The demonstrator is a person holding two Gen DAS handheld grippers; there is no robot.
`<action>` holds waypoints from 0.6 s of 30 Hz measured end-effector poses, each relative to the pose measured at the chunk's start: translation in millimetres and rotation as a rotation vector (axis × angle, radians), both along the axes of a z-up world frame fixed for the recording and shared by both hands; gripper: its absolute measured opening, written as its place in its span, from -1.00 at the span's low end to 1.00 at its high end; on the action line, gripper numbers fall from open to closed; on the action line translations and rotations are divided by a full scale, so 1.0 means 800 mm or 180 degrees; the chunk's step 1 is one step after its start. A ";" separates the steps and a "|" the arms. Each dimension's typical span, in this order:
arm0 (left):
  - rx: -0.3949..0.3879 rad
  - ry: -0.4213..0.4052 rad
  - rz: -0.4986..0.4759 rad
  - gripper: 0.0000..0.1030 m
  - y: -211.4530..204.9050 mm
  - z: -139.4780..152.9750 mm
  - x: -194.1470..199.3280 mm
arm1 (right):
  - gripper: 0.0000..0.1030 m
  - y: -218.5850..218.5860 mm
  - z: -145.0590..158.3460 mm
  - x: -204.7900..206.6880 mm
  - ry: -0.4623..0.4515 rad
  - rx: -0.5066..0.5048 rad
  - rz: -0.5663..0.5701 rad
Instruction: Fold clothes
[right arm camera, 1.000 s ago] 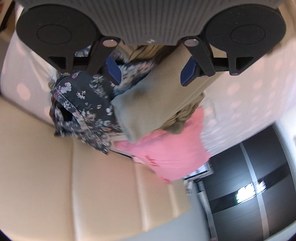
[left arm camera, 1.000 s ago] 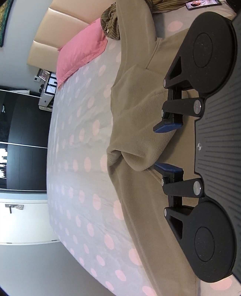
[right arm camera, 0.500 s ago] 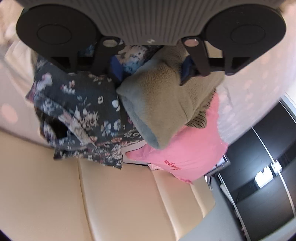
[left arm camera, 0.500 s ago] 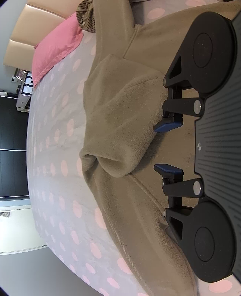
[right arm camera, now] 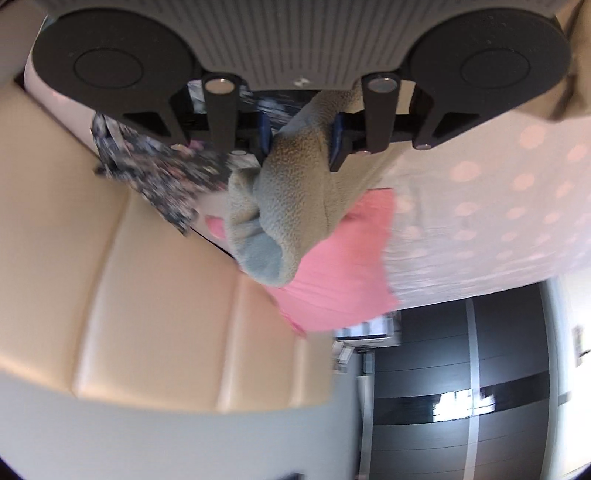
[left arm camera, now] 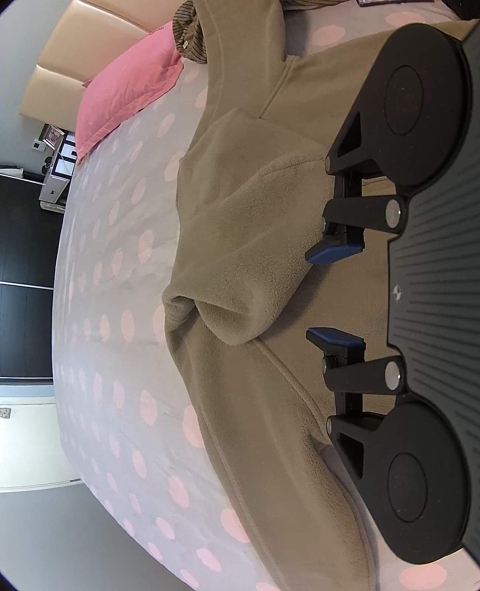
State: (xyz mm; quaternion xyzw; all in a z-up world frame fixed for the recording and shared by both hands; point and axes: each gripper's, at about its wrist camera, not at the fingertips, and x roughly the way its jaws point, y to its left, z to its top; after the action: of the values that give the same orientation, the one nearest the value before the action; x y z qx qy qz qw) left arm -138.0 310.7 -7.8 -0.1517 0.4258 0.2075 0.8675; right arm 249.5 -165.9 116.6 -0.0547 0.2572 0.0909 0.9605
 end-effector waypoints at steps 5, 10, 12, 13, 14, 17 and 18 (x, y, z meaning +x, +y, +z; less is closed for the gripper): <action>0.0152 0.0046 -0.0135 -0.31 0.004 0.019 0.007 | -0.40 0.081 0.053 -0.050 0.0021 0.0072 0.0540; 0.0307 0.0023 -0.0223 -0.31 0.007 0.026 0.008 | -0.42 0.176 0.082 -0.106 0.0032 0.0159 0.1118; 0.0309 0.0024 -0.0226 -0.31 0.010 0.025 0.005 | -0.42 0.216 0.085 -0.124 0.0061 0.0195 0.1330; 0.0309 0.0025 -0.0228 -0.31 0.012 0.025 0.003 | -0.42 0.236 0.085 -0.133 0.0078 0.0215 0.1434; 0.0310 0.0025 -0.0229 -0.31 0.014 0.025 0.002 | -0.42 0.256 0.082 -0.140 0.0123 0.0240 0.1518; 0.0258 -0.0001 -0.0134 -0.31 0.027 0.027 -0.007 | -0.43 0.313 0.069 -0.160 0.0286 0.0343 0.1746; 0.0229 -0.0016 -0.0091 -0.31 0.032 0.027 -0.010 | -0.43 0.331 0.060 -0.165 0.0353 0.0367 0.1817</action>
State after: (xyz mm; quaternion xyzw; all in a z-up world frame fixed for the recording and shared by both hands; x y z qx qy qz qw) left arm -146.1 336.4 13.9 -0.1148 0.4181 0.2099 0.8764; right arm 117.5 98.8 164.6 -0.0651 0.2780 0.3747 0.8821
